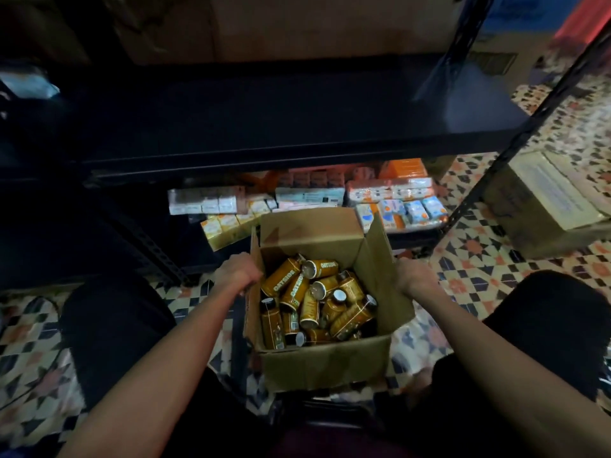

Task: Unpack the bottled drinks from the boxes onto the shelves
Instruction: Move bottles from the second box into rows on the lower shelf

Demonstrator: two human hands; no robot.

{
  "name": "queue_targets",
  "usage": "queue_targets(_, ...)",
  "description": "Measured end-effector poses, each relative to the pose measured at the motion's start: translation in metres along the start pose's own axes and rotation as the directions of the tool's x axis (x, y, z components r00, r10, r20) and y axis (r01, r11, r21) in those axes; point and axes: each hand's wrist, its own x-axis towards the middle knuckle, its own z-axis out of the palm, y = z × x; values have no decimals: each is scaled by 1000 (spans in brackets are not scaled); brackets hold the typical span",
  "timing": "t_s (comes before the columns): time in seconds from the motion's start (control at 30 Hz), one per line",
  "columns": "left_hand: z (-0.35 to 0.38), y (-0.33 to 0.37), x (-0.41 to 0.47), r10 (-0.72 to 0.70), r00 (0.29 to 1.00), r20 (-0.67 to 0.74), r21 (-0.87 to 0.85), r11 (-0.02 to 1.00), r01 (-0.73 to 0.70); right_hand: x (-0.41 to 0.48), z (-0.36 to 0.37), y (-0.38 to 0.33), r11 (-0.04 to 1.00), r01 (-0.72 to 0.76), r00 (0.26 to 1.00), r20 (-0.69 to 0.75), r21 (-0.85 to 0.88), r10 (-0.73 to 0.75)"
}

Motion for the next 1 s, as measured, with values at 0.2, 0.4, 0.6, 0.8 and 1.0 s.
queue_targets(0.2, -4, -8, 12, -38, 978, -204, -172, 985, 3, 10, -8, 20, 981, -64, 992, -96, 183, 83)
queue_targets(0.4, 15, -30, 40, -160, 969, -190, -176, 976, 127, 24, -1, 30, 968, -108, 981, -134, 227, 141)
queue_targets(0.6, 42, -33, 61, -258, 941, -220, -36, 966, 256, 32, 11, 10, 971, -195, 964, -153, 141, 216)
queue_targets(0.8, 60, -37, 67, -230, 951, -206, 80, 965, 250, 45, 36, 1, 985, -143, 976, -149, 101, 157)
queue_targets(1.0, 94, -17, 72, -35, 999, 28, -130, 991, 38, 63, 59, -4, 995, -44, 993, -106, 91, 54)
